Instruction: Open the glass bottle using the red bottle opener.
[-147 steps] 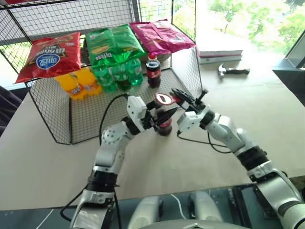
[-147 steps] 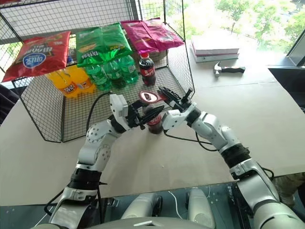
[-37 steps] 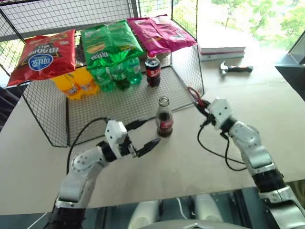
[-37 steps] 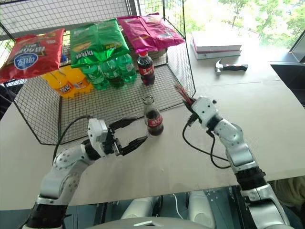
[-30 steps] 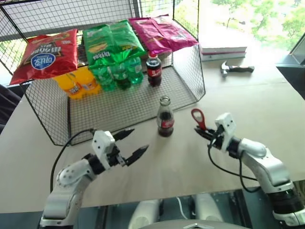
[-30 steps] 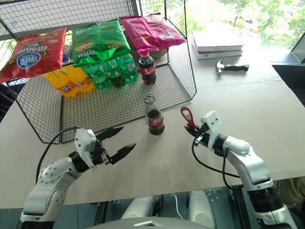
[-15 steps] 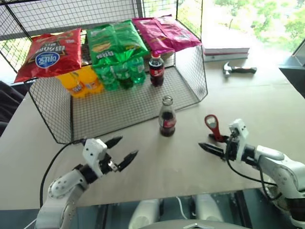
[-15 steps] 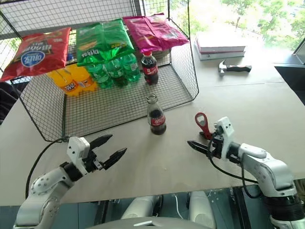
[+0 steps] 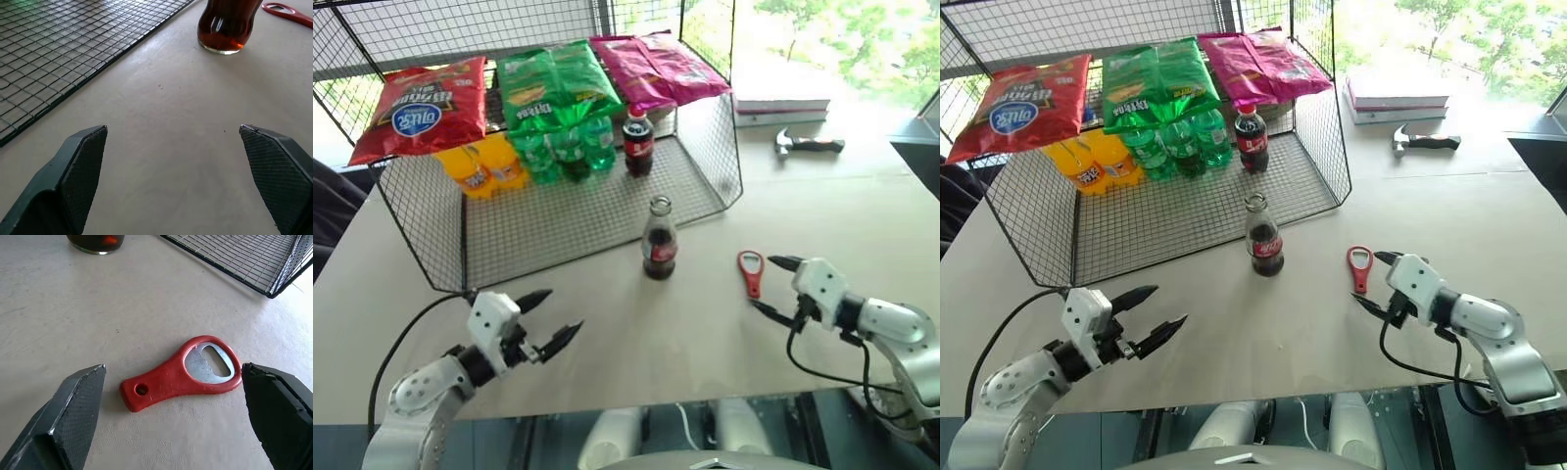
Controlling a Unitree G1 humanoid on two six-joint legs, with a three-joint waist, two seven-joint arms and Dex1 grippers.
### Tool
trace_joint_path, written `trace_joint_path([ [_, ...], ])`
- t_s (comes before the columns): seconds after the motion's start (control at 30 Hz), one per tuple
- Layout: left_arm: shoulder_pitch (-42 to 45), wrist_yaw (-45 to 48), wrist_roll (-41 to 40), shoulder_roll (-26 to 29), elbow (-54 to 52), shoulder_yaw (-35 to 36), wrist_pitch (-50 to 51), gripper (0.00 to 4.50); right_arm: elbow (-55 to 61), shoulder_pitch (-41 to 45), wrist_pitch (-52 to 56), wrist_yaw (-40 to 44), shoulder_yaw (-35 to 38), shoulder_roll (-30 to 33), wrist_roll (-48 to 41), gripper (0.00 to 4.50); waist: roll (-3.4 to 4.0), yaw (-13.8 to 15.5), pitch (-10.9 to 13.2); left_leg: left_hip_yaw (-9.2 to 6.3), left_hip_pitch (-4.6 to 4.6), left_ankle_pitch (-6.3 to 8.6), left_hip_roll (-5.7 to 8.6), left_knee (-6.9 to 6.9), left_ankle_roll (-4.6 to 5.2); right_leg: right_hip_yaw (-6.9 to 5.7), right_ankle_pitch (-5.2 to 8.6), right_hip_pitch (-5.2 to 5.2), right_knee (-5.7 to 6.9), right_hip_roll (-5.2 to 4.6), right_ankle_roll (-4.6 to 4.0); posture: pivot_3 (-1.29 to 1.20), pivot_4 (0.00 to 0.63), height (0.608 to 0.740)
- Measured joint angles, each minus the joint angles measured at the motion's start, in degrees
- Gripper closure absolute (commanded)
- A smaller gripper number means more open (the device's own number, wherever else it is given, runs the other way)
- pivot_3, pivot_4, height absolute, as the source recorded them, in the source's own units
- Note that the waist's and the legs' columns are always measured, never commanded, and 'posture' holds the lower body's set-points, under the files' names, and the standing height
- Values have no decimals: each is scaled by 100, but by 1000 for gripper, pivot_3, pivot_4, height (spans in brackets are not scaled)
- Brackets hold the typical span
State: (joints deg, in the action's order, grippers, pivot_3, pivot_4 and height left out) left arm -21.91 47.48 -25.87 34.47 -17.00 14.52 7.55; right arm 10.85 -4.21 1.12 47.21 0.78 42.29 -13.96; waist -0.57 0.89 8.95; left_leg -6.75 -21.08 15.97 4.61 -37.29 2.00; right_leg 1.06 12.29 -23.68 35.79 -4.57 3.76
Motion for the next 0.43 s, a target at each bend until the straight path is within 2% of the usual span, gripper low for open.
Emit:
trace_joint_path([
  [0.17,-254,-48,280,107,-13,241,-119,0,-484,-486,-451,807,492,107,-512,38,2,-11,2,8,1,11,2,0,18,9,0,0,-7,-13,1,0,150,740],
  [0.27,-339,-38,385,168,-13,392,-234,0,-860,-532,-524,1221,902,169,-862,38,2,-13,4,8,9,11,-1,0,19,10,0,7,-5,-17,1,0,150,740],
  [0.43,-355,-19,394,175,-11,506,-268,0,-1203,-488,-491,1541,1155,188,-1138,38,2,-11,4,7,19,11,-7,-1,18,8,1,16,-1,-13,0,0,150,740],
])
